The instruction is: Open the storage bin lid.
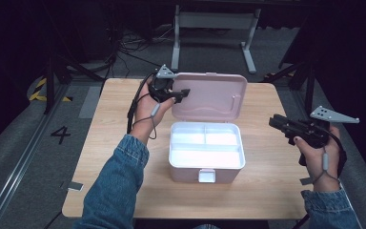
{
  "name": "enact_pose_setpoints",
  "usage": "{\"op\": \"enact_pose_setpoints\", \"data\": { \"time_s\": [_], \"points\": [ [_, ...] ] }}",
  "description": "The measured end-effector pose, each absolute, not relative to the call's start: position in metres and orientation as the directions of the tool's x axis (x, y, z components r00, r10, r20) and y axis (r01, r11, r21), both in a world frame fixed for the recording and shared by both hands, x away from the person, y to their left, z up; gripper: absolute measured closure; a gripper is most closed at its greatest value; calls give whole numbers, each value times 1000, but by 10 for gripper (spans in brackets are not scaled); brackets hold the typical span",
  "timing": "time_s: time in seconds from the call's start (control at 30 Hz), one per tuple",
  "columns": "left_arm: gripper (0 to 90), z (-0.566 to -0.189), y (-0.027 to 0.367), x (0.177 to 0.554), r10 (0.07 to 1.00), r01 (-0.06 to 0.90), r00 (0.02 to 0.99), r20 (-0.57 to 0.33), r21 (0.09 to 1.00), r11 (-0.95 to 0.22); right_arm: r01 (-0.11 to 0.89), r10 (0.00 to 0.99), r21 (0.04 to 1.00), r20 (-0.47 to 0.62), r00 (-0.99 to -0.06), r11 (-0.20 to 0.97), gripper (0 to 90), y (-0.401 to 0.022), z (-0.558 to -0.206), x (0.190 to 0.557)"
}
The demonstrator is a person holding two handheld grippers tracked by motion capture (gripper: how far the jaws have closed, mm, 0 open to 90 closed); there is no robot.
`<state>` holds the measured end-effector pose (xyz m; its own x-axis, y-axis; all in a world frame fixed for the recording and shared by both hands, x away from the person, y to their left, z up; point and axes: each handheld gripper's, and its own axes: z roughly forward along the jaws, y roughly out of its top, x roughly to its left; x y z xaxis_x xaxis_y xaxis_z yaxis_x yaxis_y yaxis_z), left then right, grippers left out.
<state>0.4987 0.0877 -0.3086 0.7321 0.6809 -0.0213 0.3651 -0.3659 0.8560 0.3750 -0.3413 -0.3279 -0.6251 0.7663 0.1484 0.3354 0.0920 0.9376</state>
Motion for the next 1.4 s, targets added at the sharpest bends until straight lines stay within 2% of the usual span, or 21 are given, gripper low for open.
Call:
{"op": "enact_pose_setpoints", "data": {
  "time_s": [0.23,1.13,1.4],
  "points": [
    [546,-312,86,512,689,424,720,-75,834,-352,337,768,938,154,-622,84,707,-341,-328,378],
    [385,-353,83,548,686,510,705,-181,801,-312,368,772,925,167,-614,93,684,-342,-338,386],
    [324,-366,82,554,702,539,690,-177,772,-336,384,768,918,176,-616,97,660,-341,-341,388]
  ]
}}
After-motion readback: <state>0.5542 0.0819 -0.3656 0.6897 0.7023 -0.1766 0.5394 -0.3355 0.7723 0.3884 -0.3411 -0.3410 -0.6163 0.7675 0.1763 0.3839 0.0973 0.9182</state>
